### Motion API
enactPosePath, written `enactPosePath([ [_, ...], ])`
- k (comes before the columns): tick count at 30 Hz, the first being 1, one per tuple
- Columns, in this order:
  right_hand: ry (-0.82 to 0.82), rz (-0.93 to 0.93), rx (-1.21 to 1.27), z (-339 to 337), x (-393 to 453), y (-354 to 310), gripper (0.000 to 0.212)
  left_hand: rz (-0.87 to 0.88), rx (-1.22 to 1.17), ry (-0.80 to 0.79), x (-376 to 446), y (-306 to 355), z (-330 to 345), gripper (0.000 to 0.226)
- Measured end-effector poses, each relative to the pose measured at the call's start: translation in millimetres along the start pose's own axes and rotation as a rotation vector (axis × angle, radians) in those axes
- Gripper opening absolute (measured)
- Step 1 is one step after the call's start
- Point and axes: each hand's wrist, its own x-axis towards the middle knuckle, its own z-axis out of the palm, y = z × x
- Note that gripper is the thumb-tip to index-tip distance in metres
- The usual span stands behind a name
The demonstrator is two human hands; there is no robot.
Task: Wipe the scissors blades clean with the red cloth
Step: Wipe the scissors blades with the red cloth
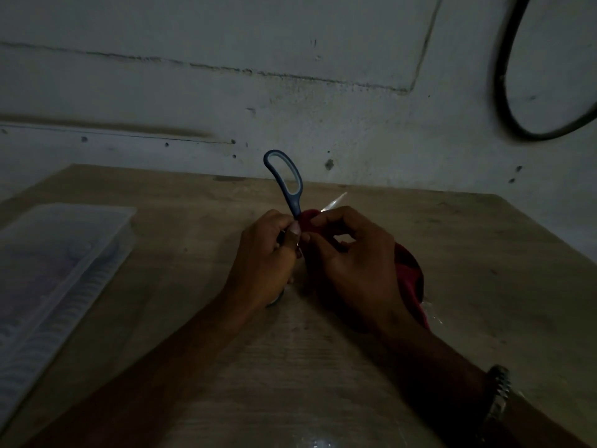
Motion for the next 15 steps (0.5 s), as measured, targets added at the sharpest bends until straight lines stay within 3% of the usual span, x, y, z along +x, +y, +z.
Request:
enactPosePath([
  [8,0.143,0.014,0.066,0,2,-4,0.017,0.103,-0.026,0.005,0,0,0,0.021],
  [15,0.366,0.020,0.027,-6,11,-4,0.012,0.112,0.007,0.015,2,0,0,0.016],
])
